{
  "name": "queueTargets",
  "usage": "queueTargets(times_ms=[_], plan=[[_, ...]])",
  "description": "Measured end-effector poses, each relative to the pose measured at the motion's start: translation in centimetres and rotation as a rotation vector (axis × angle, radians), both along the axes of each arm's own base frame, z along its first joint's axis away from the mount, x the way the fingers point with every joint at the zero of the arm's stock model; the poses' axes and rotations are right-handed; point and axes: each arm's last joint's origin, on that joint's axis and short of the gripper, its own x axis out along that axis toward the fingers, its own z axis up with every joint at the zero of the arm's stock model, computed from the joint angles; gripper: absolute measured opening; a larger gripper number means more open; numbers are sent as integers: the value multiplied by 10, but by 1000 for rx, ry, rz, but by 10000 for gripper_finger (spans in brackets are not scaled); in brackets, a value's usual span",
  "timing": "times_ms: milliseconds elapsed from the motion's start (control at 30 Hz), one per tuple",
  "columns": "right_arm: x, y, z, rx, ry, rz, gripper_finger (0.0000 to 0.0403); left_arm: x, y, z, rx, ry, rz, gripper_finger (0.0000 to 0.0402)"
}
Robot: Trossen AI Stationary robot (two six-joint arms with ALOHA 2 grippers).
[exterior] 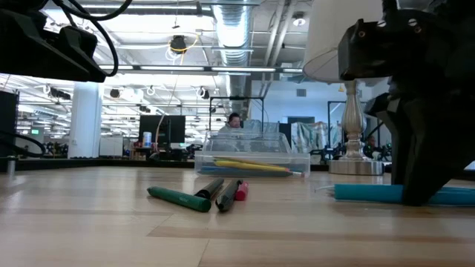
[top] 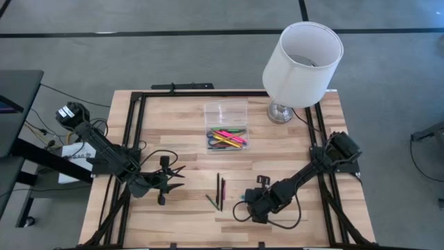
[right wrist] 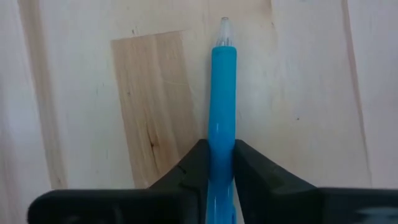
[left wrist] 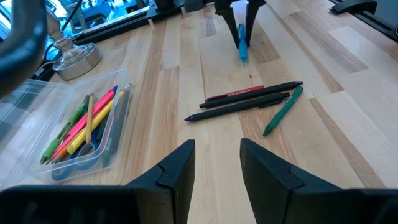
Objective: Pick & place school supplies into a supply box
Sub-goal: Put the blue pen into the supply box
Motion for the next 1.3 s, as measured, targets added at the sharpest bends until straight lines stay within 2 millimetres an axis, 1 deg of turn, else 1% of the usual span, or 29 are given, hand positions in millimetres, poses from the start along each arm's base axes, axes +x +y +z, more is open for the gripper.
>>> queueTargets(times_ms=[167, 367, 500, 667, 967, 1133, 1300], plan=[[5, 3, 6, -24, -17, 49, 37, 0, 0, 0, 0, 0, 0, 123], [10, -1, 8, -100, -72, 34, 45, 0, 0, 0, 2, 2, 0, 123], [12, -3, 8, -108, -71, 32, 42, 0, 0, -1, 6, 7, 0, 123], [13, -13, 9, -164, -61, 15, 39, 0, 0, -1, 6, 8, 1, 123], [22, -26, 11, -187, -55, 26, 38, -1, 1, -1, 9, 11, 1, 123], [30, -28, 21, -221, -82, 47, 40, -1, 1, -1, 9, 11, 1, 123], [39, -28, 41, -280, -83, 79, 38, -1, 1, -1, 9, 11, 1, 123]])
